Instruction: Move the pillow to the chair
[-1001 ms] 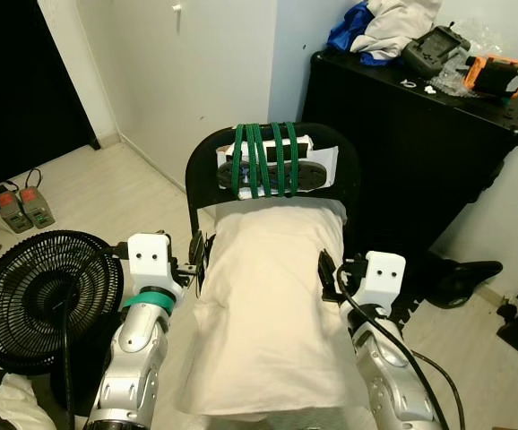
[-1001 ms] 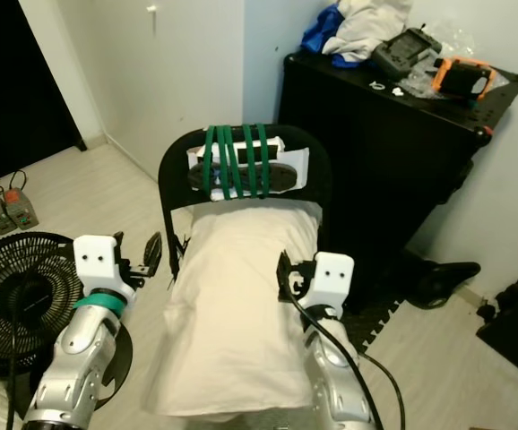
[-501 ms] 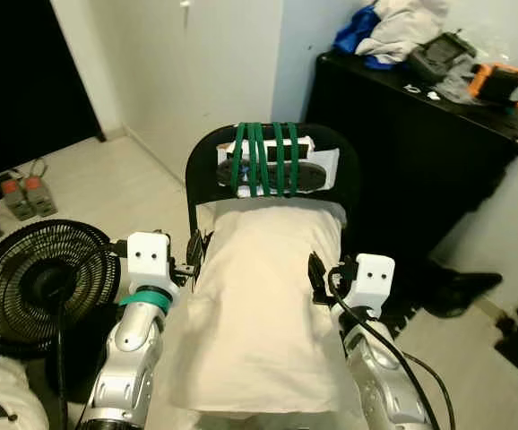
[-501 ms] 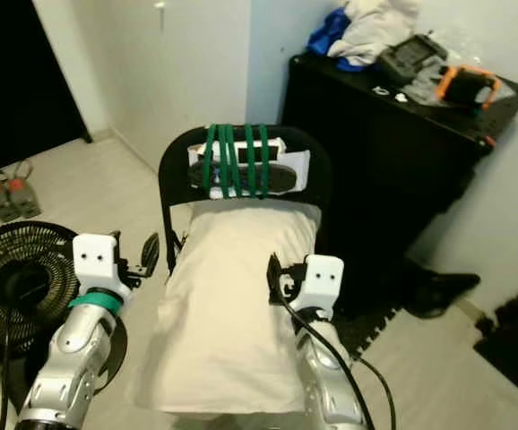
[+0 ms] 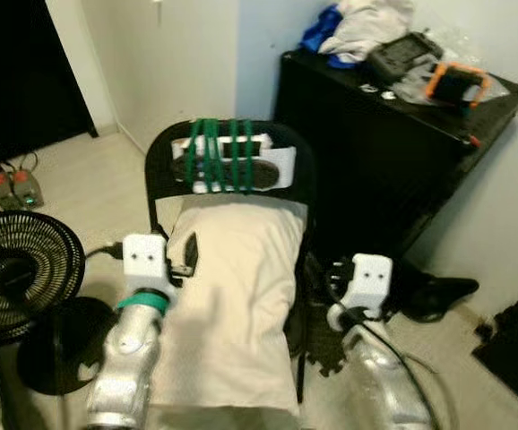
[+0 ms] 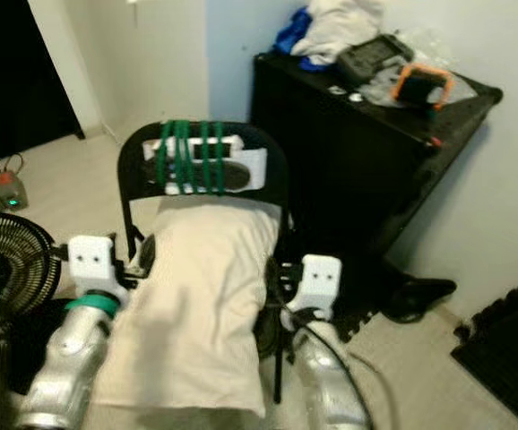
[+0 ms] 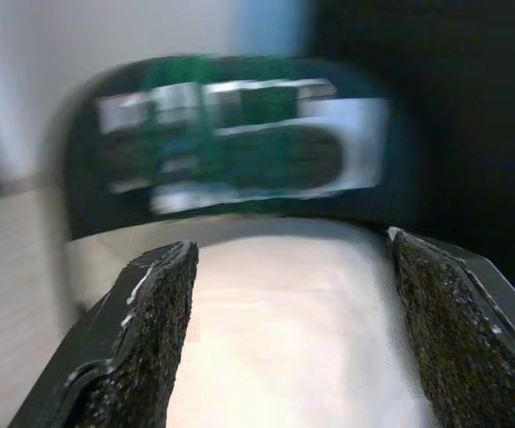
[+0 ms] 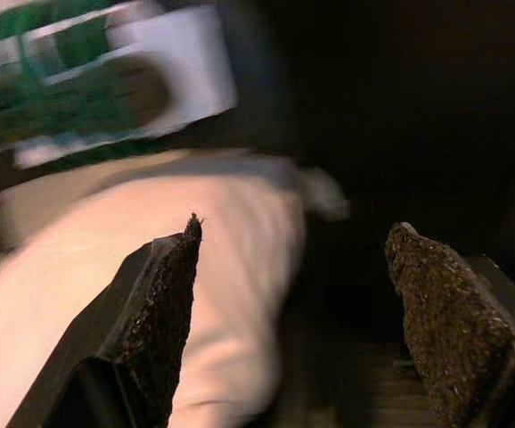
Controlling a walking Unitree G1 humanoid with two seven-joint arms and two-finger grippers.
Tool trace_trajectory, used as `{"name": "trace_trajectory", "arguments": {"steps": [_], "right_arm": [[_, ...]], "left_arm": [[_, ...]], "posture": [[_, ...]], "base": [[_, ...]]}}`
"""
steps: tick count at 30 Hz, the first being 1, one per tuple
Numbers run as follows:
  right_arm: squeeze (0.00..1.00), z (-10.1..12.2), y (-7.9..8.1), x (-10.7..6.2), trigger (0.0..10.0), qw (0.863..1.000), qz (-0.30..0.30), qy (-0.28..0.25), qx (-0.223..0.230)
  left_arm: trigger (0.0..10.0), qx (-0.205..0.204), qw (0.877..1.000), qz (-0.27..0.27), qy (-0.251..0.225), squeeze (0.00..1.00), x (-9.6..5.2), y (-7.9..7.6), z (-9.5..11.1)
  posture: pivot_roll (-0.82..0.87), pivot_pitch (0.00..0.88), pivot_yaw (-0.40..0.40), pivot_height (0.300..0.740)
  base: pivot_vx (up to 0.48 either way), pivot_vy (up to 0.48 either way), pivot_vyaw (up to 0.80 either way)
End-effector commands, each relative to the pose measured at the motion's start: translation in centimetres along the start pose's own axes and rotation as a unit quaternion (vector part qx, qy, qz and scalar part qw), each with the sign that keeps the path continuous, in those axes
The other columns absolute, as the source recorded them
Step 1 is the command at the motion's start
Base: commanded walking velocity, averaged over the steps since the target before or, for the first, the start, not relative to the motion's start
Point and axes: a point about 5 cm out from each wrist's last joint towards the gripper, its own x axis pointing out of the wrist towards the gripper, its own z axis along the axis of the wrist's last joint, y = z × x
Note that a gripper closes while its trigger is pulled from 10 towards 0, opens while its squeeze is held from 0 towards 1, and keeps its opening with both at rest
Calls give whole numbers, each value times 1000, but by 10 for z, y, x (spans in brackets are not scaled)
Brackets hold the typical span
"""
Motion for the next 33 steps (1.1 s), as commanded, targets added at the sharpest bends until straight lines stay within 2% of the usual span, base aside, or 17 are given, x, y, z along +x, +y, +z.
{"name": "trace_trajectory", "arguments": {"steps": [1, 6, 9, 18, 33], "right_arm": [[0, -5, 5, -1, 10000, 1000, 4, 10, 9], [0, -5, 5, -1, 10000, 1000, 4, 10, 9], [0, -4, 5, -1, 10000, 1000, 3, 10, 9], [0, -5, 5, -1, 10000, 1000, 4, 12, 9], [0, -8, 4, -2, 10000, 1000, -1, 16, 2]], "left_arm": [[10000, 1, 1000, 13, 9, 0, -2, 8, -2], [10000, -5, 1000, 15, 10, 0, -2, 8, -2], [10000, -27, 999, 32, 34, 0, -2, 14, -8], [10000, -29, 998, 39, 39, 0, -3, 18, -9], [10000, -2, 999, 23, 38, 0, -3, 12, -12]], "posture": [[11, 0, 53, 740], [10, 0, 54, 740], [9, 0, 56, 740], [11, 0, 56, 740], [4, 0, 62, 740]], "base": [[0, -480, 0], [0, -480, 0], [0, 0, 0], [0, 475, 0], [0, 0, 0]]}}
